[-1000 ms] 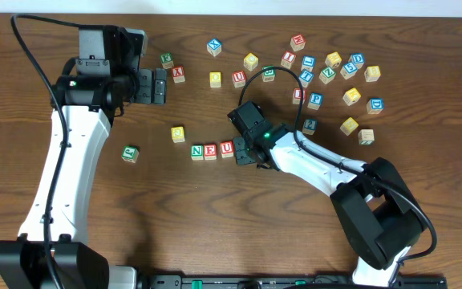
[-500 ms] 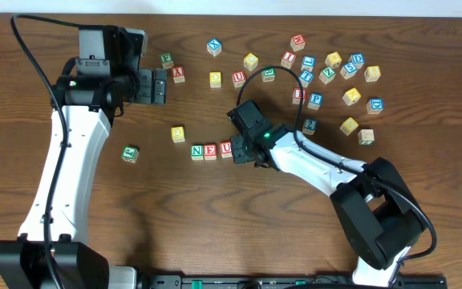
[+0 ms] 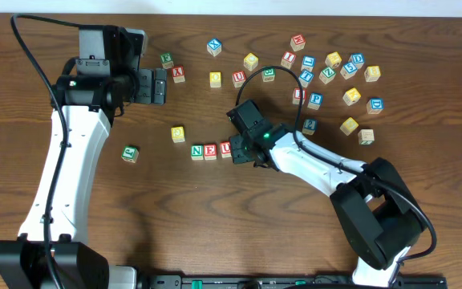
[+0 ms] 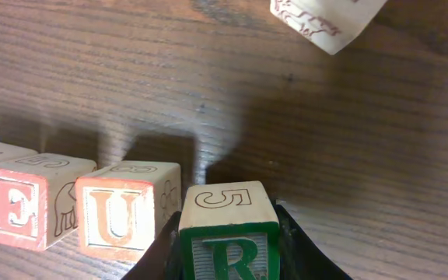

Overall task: Spell out NEURIPS
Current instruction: 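Lower the green R block beside the red U and align it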

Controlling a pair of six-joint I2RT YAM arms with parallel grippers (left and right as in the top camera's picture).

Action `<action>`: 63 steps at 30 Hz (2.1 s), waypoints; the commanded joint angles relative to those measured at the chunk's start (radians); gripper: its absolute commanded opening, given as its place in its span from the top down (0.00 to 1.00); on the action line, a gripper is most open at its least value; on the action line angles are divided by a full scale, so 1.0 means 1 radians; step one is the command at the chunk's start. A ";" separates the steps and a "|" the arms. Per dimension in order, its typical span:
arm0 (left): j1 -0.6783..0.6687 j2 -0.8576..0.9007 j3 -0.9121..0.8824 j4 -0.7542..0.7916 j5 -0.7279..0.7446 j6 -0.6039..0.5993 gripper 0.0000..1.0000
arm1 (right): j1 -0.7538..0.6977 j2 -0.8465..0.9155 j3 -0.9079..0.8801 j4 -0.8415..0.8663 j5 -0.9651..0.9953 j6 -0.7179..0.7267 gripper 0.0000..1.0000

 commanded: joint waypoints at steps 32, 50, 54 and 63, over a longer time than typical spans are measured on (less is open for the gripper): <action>0.003 -0.004 0.026 0.000 0.006 0.010 0.02 | 0.016 0.029 -0.005 -0.005 0.045 -0.015 0.82; 0.003 -0.004 0.026 0.000 0.006 0.011 0.02 | 0.016 0.029 -0.005 -0.010 0.056 -0.016 0.81; 0.003 -0.004 0.026 0.000 0.006 0.011 0.02 | 0.016 0.029 -0.005 -0.010 0.056 -0.016 0.79; 0.003 -0.004 0.026 0.000 0.006 0.011 0.02 | 0.016 0.029 -0.005 -0.009 0.055 -0.016 0.69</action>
